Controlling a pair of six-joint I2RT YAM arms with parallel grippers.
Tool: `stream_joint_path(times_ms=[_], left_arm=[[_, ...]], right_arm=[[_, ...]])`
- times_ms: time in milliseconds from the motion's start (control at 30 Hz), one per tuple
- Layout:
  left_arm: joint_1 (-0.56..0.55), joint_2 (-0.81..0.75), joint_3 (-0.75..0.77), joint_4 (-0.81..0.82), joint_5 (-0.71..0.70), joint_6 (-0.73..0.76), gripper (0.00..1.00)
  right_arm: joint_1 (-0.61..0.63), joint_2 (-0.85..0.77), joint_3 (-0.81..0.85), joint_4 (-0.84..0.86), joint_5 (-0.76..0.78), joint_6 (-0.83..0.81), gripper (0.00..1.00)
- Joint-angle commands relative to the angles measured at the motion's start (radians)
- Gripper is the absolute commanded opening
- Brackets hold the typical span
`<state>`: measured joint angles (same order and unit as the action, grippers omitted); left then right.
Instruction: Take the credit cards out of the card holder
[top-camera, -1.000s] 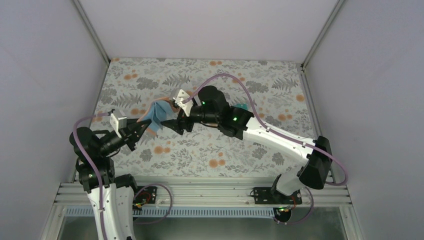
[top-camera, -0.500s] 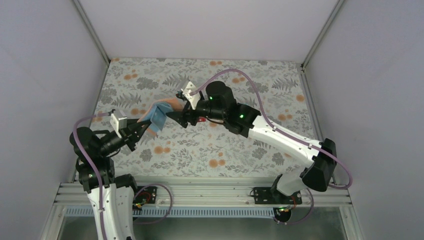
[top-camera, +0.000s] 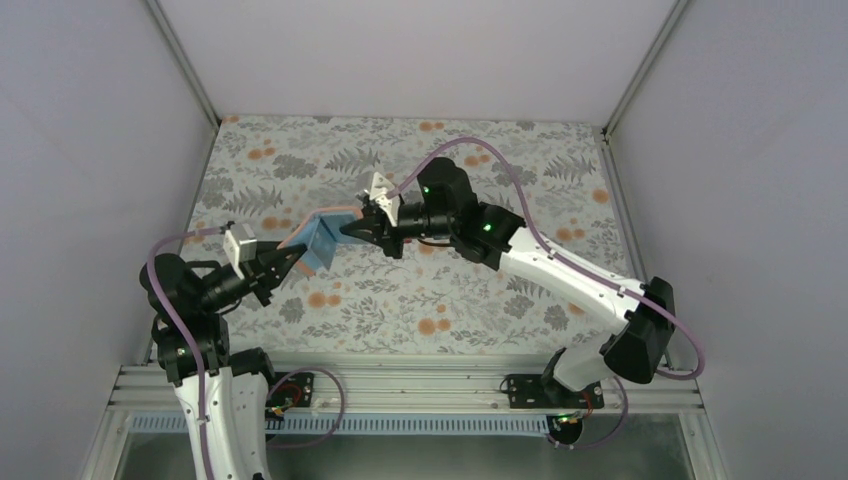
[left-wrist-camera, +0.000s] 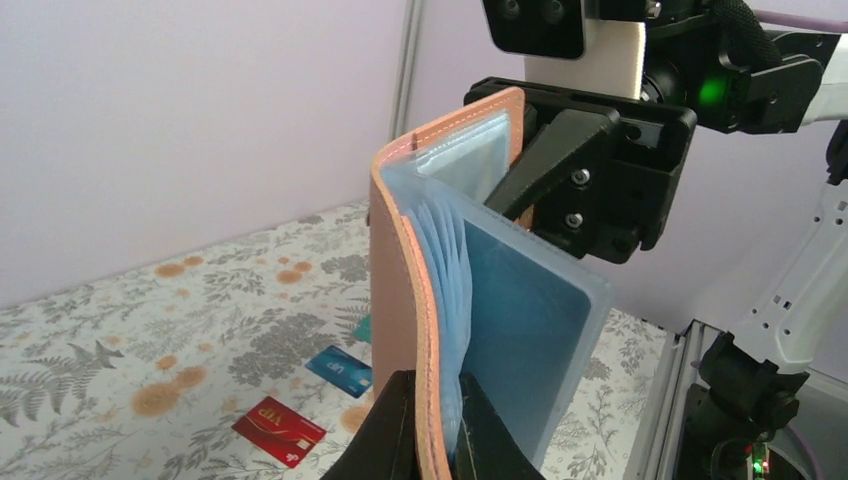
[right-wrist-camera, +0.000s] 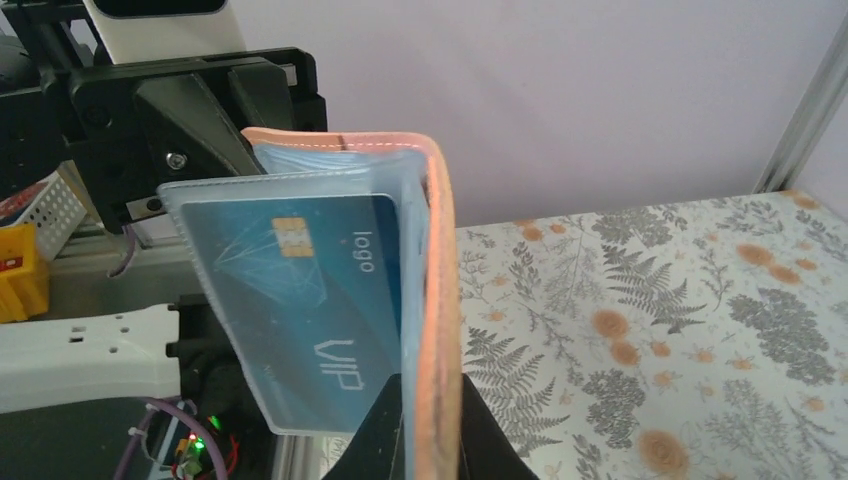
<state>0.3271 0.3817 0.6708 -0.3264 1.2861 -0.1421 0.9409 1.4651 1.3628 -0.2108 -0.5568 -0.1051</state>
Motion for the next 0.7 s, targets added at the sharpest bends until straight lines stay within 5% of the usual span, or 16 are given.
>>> stream_joint_path(times_ms=[0,167,300,533,667], left_arm=[[0.0,-0.001,0.02,0.001,-0.027,0.02,0.16],[0.0,-0.003,0.003,-0.045,-0.101,0.087,0.6],[0.0,-0.004,-0.013,-0.084,-0.081,0.158,0.74],[0.0,0.0,-0.022,-0.054,-0.038,0.121,0.79],[0.0,0.002,-0.031,-0.031,-0.043,0.073,0.58]], right_arm=[[-0.028,-0.002,0.023,-0.006,-0.052,0.026,0.04],[-0.037,0.018,0.063,-0.037,0.036,0.101,0.04],[-0.015,0.048,0.114,-0.087,0.165,0.138,0.04],[0.023,0.05,0.13,-0.078,0.104,0.097,0.04],[0.022,0.014,0.093,-0.05,-0.011,0.044,0.04]])
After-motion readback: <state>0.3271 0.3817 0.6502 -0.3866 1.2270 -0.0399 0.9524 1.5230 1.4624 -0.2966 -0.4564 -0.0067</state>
